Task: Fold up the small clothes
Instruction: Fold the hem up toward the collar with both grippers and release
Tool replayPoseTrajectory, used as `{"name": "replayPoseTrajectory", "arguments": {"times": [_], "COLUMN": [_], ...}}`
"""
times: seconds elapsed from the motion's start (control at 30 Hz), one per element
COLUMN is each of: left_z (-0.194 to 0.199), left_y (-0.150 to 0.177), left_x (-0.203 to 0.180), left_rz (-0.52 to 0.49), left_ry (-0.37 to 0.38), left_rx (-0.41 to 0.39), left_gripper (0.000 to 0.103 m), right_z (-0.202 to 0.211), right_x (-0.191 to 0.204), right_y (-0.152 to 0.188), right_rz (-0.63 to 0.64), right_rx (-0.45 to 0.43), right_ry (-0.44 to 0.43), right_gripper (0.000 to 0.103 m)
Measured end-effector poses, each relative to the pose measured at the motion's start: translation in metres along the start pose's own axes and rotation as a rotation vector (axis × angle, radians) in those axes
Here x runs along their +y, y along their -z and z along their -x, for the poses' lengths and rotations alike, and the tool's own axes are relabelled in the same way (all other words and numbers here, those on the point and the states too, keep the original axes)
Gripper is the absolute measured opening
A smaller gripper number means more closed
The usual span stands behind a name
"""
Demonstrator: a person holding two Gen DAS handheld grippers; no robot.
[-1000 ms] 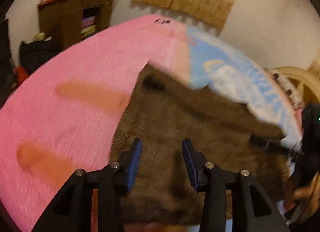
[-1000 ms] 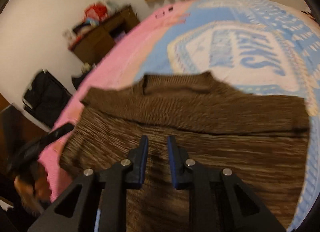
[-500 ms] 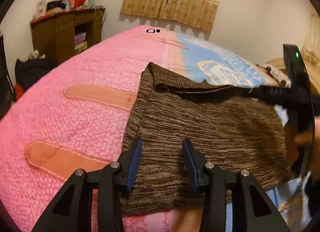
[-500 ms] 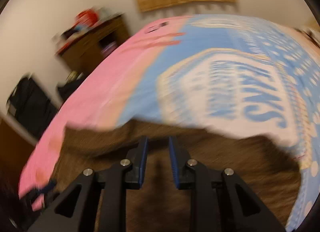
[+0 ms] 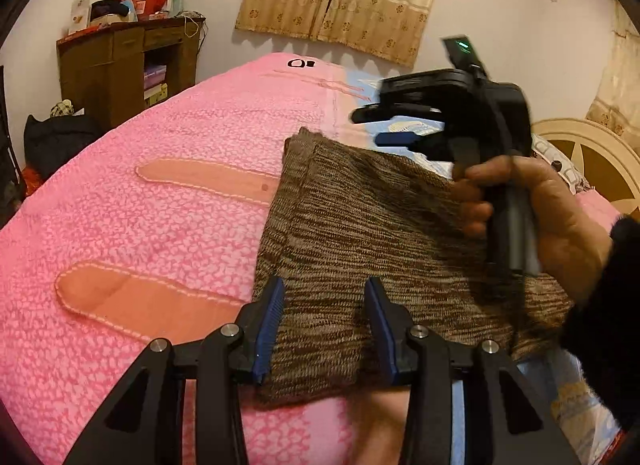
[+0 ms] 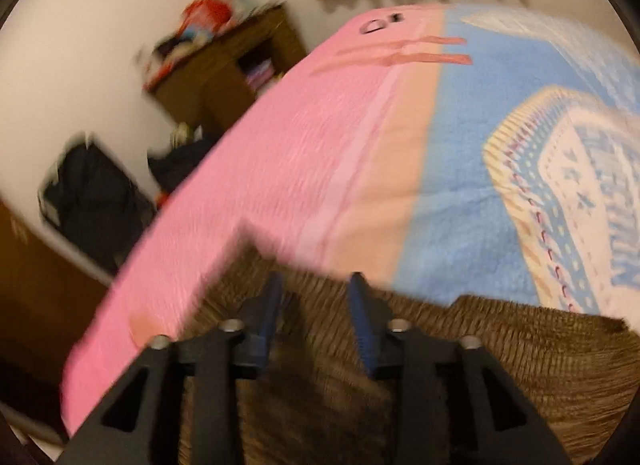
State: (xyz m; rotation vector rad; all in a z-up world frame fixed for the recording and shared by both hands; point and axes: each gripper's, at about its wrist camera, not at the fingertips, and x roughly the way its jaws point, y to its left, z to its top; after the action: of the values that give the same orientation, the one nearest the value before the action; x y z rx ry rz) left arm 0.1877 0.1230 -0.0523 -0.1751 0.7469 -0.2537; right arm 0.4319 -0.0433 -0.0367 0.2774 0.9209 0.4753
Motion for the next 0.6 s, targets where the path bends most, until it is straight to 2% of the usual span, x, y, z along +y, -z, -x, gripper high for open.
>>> {"name": "replayPoseTrajectory", "arguments": {"times": [0.1,0.2,0.3,0.37,0.5,0.6], "left_z": [0.012,0.021,0.024,0.031,0.036,0.025], "left_y": [0.004,0.011,0.018,0.022,0.025,0.025], "left_x": [0.005,0.02,0.038,0.044,0.031,0.021], "left_rz": [0.007,0.063,0.156,0.221,0.204,0.218], "left_ry": [0.01,-0.008,-0.012,0.006,0.001,0.047], "left_rx": [-0.005,-0.011,0.006,-0.006,-0.002,0.012], "left_gripper": [0.043,0.047,0.048,0.048,0.048,0.05], "right_z": [0.022,0.071,0.133,0.177,0.255,0.289], "right_x": [-0.018,-0.026,-0.05,-0.07,-0.109,-0.133], "right_y": [0.011,0.044,0.086,0.12,0.182,0.22], "right_rz": [-0.081,-0.027,-0.057,-0.095,-0.189,-0.296], "right_rx": [0.0,-0.041,-0.113,-0.165,-0.283,-0.325], "right_ry": [-0.059,-0.019,0.029,0.112,0.325,0.382], "right_gripper": [0.047,0.047,0.047,0.047,0.048,0.058]}}
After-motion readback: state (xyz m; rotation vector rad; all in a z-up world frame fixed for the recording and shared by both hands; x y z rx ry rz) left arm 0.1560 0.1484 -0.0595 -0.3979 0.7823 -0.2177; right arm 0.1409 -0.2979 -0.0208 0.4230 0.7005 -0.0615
